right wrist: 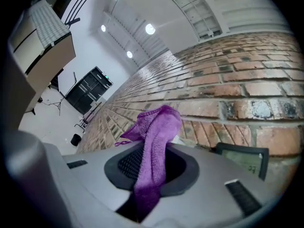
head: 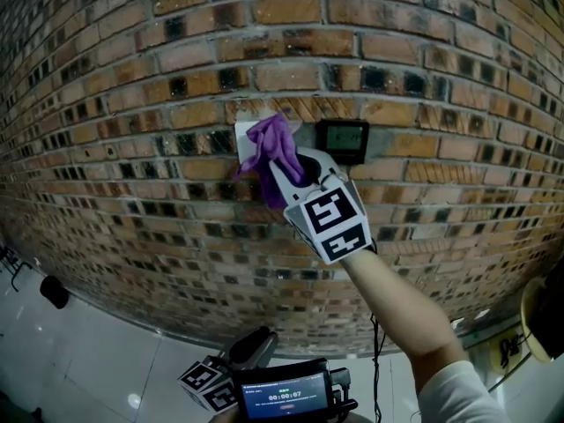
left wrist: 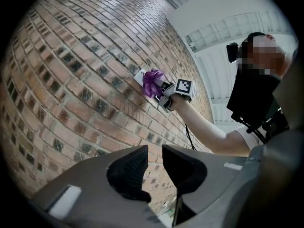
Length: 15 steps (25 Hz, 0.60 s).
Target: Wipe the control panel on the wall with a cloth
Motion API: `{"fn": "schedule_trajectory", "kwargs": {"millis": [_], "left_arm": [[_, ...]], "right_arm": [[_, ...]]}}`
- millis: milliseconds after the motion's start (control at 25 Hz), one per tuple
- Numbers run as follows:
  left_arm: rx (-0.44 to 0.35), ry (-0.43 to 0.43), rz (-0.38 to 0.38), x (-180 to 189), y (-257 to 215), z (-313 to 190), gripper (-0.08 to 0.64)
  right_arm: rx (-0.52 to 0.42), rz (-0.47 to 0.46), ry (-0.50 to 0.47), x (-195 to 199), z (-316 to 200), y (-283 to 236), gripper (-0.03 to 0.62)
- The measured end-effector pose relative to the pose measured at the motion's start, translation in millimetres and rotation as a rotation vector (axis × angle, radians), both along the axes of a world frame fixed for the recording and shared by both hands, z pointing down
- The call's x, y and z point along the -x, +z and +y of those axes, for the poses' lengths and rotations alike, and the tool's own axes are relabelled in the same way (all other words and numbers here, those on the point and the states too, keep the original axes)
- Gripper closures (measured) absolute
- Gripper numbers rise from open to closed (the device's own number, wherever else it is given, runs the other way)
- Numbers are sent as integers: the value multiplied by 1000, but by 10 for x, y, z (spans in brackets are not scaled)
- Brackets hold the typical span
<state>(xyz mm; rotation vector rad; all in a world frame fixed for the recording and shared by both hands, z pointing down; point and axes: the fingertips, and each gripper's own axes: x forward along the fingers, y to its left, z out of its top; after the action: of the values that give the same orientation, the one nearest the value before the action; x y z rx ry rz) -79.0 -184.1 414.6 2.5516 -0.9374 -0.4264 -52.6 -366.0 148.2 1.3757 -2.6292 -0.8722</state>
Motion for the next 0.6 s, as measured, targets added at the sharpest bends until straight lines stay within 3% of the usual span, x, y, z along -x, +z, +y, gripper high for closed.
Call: {"fn": "schedule_trajectory", "kwargs": {"millis": [600], "left_arm": [[-3, 29, -3, -68, -5, 53, 479]], "right_arm": [[9, 9, 113, -453, -135, 38, 514]]}}
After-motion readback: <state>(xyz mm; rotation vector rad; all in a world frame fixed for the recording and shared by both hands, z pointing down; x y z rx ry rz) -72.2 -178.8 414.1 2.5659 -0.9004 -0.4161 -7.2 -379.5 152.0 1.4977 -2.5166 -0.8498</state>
